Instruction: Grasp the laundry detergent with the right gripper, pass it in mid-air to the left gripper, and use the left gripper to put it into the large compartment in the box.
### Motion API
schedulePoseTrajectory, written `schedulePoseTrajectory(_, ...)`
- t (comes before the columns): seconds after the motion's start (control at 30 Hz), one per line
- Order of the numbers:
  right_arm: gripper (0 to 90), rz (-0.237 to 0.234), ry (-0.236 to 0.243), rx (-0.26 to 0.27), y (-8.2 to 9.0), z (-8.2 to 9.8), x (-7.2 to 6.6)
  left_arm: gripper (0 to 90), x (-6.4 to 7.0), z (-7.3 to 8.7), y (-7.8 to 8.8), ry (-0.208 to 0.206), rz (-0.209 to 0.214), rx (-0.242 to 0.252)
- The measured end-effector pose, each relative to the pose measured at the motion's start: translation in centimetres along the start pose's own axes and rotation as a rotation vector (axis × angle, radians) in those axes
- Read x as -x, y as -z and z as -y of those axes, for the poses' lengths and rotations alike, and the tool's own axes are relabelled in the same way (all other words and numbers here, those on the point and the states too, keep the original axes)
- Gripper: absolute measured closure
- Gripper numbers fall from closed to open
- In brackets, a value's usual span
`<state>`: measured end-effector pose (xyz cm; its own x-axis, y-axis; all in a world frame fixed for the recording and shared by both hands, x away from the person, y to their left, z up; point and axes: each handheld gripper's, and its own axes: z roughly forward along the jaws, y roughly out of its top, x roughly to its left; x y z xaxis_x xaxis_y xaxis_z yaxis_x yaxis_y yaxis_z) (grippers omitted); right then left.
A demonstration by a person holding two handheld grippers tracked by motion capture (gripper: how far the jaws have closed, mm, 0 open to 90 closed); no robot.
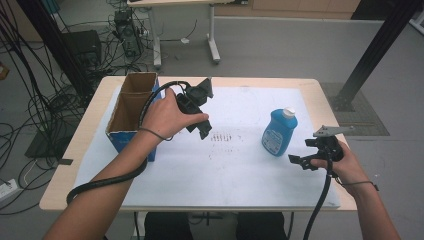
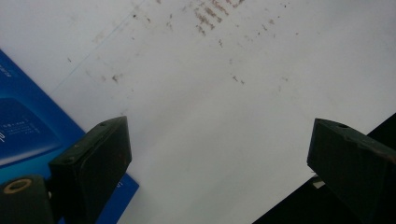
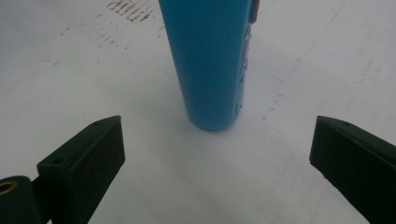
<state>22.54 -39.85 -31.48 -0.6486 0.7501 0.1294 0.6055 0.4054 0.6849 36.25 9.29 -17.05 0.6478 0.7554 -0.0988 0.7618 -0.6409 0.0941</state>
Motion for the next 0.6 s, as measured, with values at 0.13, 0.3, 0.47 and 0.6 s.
schedulePoseTrajectory(0.13, 3.2, -0.007, -0.005, 0.032, -0.1, 0.6, 0.0, 6.7, 0.1, 0.0, 0.0, -0.001, -0.001, 0.002)
schedulePoseTrajectory(0.3, 3.0, -0.009, -0.009, 0.061, -0.1, 1.3, -0.1, 6.7, 0.1, 0.0, 0.0, -0.004, 0.003, 0.002)
schedulePoseTrajectory(0.47, 3.0, -0.009, -0.009, 0.092, -0.2, 2.1, -0.2, 6.7, 0.2, -0.1, -0.1, -0.006, 0.001, 0.000)
schedulePoseTrajectory(0.6, 3.0, -0.007, 0.004, 0.113, -0.4, 2.7, -0.3, 6.7, 0.2, -0.1, -0.1, -0.004, 0.000, 0.003)
